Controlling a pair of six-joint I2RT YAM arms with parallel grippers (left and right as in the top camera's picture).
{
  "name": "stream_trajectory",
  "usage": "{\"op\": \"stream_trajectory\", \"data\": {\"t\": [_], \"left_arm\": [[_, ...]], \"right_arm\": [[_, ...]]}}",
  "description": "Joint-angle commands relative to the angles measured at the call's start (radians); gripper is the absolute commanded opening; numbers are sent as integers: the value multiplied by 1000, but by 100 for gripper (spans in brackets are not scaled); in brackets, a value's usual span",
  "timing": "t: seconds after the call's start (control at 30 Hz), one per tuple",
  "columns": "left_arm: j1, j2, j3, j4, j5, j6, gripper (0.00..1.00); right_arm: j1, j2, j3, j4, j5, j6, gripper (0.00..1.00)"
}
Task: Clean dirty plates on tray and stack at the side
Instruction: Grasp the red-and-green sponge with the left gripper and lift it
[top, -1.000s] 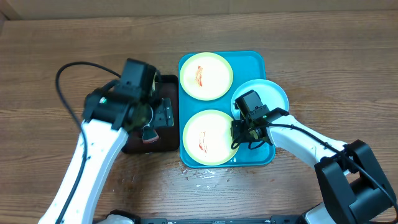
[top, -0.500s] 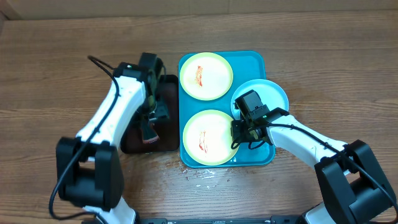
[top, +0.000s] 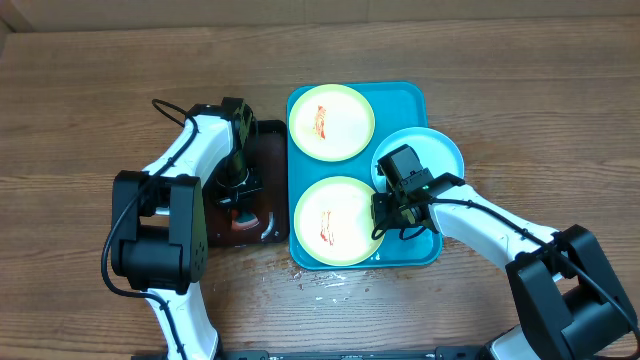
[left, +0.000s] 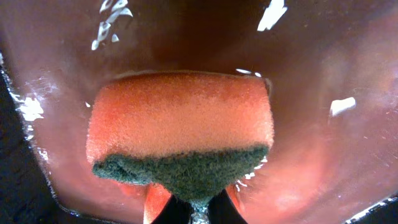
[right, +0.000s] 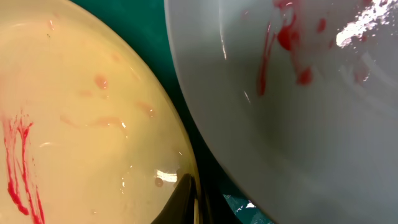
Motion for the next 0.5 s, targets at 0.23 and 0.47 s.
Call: {"op": "stream_trajectory", "data": {"t": [0.23,0.47], "left_arm": [[-17,0,52,18,123,91,4],[-55,-66,100,26,109,158,4]], "right_arm": [[-10,50,-30,-21,145,-4,5],[-10,50,-30,-26,145,-3,5]]}}
